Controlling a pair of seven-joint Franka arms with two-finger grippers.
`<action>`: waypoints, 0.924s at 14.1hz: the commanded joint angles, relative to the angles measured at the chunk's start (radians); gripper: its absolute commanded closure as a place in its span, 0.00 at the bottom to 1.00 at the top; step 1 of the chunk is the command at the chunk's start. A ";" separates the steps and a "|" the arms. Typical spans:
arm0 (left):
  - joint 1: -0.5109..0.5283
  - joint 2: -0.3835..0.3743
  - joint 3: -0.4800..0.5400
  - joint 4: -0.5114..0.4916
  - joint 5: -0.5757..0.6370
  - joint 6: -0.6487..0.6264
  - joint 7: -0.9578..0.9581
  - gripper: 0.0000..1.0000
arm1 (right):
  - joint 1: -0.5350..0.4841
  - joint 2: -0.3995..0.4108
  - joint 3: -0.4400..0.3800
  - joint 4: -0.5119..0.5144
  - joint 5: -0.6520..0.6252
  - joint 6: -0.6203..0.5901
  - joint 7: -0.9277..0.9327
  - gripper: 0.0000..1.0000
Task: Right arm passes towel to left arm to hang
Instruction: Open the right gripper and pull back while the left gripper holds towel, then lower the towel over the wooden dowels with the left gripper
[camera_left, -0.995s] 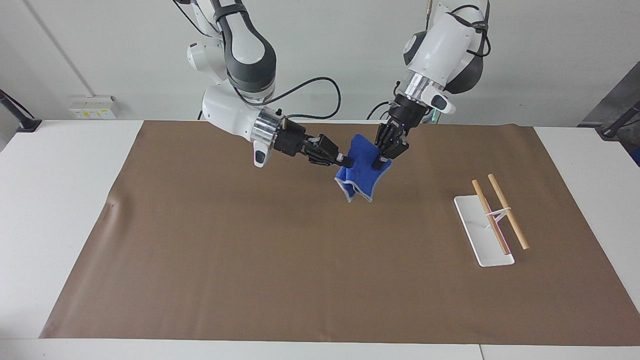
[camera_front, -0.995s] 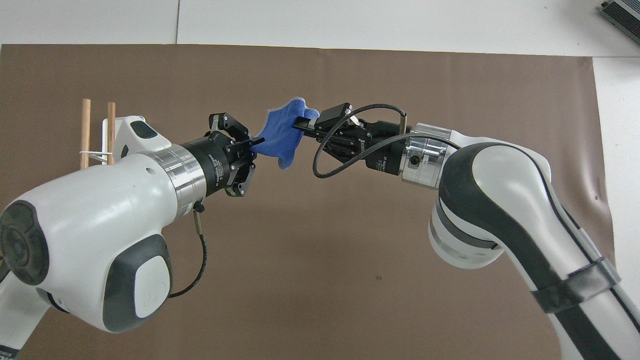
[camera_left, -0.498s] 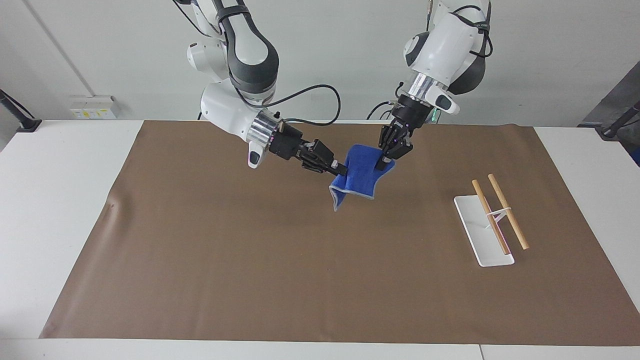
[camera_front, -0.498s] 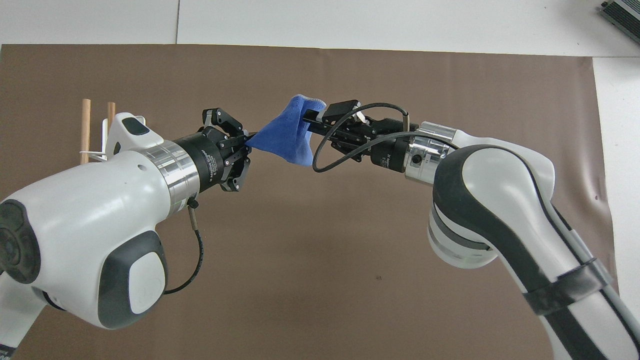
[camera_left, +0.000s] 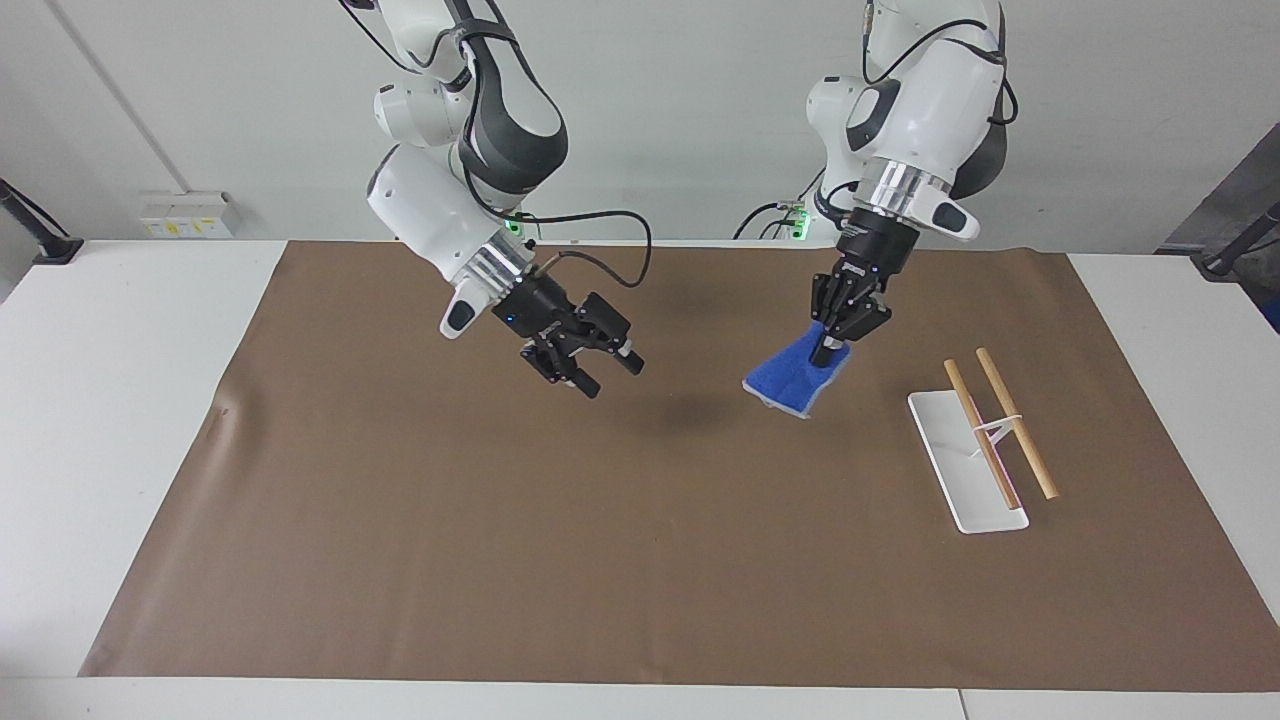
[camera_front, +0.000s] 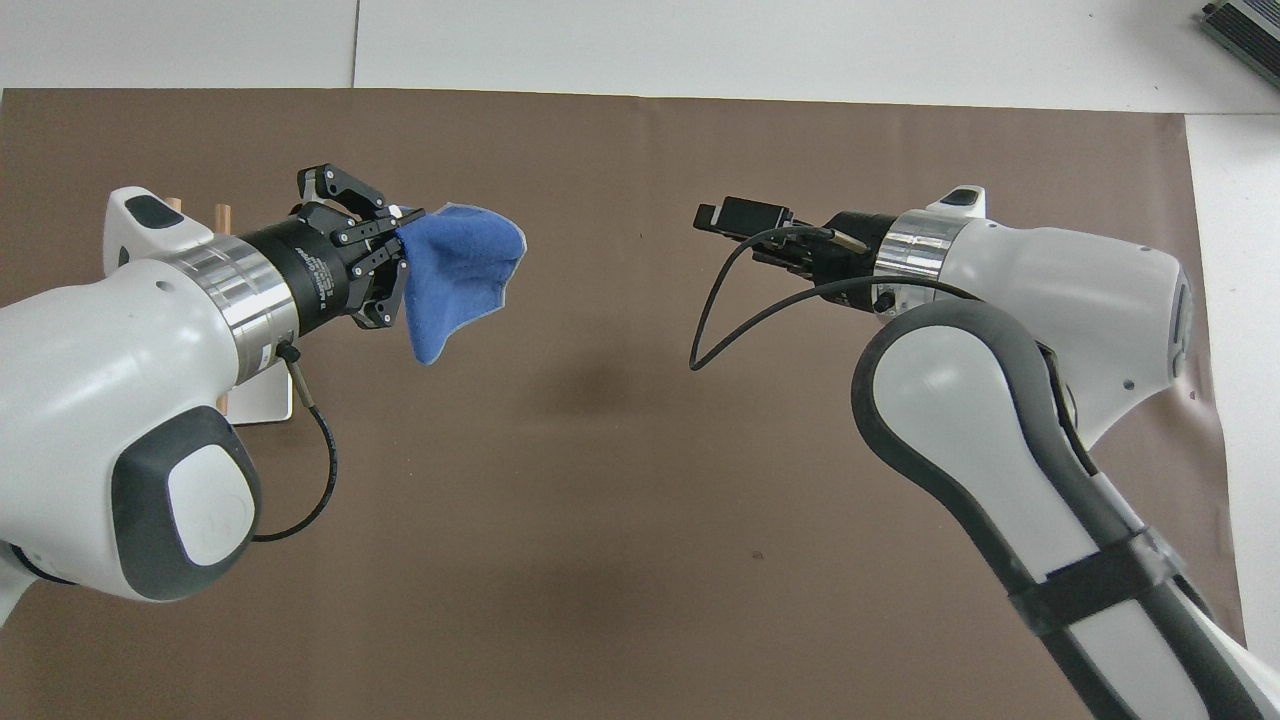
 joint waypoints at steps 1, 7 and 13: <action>0.082 0.012 -0.009 -0.032 -0.009 0.065 0.022 1.00 | -0.055 -0.005 0.007 -0.007 -0.288 -0.021 0.074 0.00; 0.246 0.082 -0.009 -0.059 -0.009 0.140 0.107 1.00 | -0.095 -0.073 0.002 0.047 -0.787 -0.316 0.305 0.00; 0.438 0.072 -0.010 -0.127 -0.011 0.170 0.095 1.00 | -0.136 -0.126 -0.070 0.220 -0.854 -0.678 0.303 0.00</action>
